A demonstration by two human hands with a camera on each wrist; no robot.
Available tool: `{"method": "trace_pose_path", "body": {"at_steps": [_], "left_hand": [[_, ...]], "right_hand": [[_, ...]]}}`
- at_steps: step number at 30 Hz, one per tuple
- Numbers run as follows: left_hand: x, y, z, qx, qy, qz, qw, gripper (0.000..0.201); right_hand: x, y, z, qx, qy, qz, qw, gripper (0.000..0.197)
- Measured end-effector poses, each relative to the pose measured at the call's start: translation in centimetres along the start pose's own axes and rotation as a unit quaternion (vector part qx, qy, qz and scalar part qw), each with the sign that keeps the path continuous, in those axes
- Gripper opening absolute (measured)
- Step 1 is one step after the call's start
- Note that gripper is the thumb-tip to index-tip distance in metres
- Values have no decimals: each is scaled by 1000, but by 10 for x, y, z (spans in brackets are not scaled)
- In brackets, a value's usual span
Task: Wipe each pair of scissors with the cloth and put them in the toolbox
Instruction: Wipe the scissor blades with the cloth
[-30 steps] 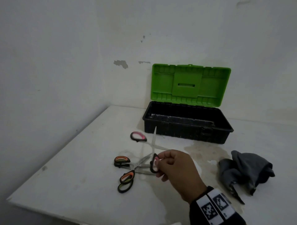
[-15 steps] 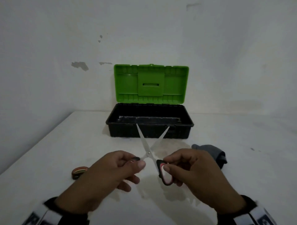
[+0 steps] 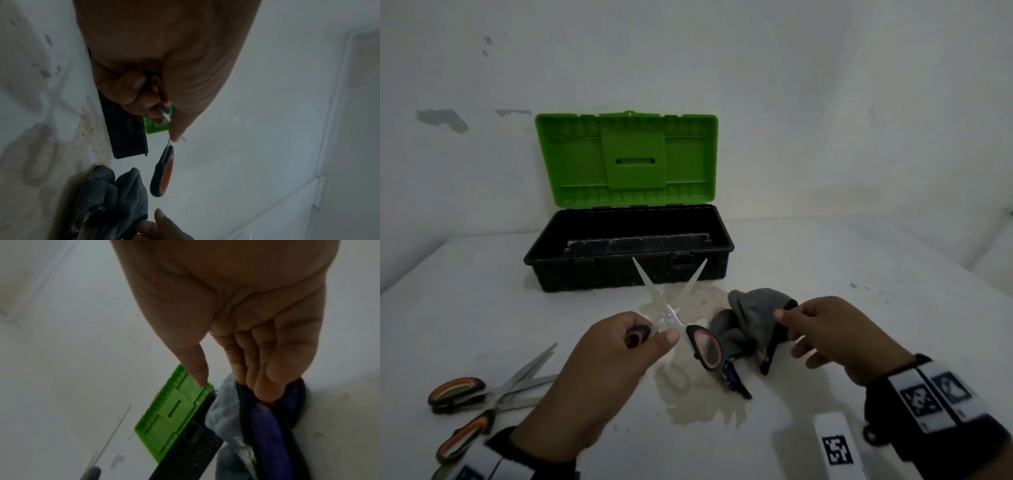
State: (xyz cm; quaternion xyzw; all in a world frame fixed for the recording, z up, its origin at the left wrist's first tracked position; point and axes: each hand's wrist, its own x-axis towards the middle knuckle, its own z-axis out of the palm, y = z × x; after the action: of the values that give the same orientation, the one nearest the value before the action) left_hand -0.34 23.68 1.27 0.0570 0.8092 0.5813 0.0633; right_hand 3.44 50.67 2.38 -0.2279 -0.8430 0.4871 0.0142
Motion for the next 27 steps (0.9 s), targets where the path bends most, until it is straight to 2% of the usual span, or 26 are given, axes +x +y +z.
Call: {"method": "trace_pose_path", "body": {"at_steps": [5,8,13,16,18,21,23,25,27], "left_hand": [[10,0,11,15,22,39,999,30],[13,-1,15,15,33,51,998,33],[17,1,14,14,48,69,996,32],[17,2,11,24,59,79,995,32],[17,4,8,25,66,84,994,32],[17,9,0,16,70,91,993,32],[16,13,-5,21,78,104,991,32],[16,17,-9,30,89,120,988,33],[14,19,-13,38,96,129,986,34]], "right_hand": [[20,3,7,11,-1,35,999,33],[25,1,12,10,24,23,999,28],[33,1,22,84,87,-7,993,25],[31,-3,25,96,122,-63,986,26],[26,-9,25,62,157,-139,976,28],[16,-18,26,16,224,-249,942,14],[13,-24,28,86,200,-275,937,7],[9,-31,31,191,130,-280,932,11],[4,-40,33,213,105,-292,927,13]]}}
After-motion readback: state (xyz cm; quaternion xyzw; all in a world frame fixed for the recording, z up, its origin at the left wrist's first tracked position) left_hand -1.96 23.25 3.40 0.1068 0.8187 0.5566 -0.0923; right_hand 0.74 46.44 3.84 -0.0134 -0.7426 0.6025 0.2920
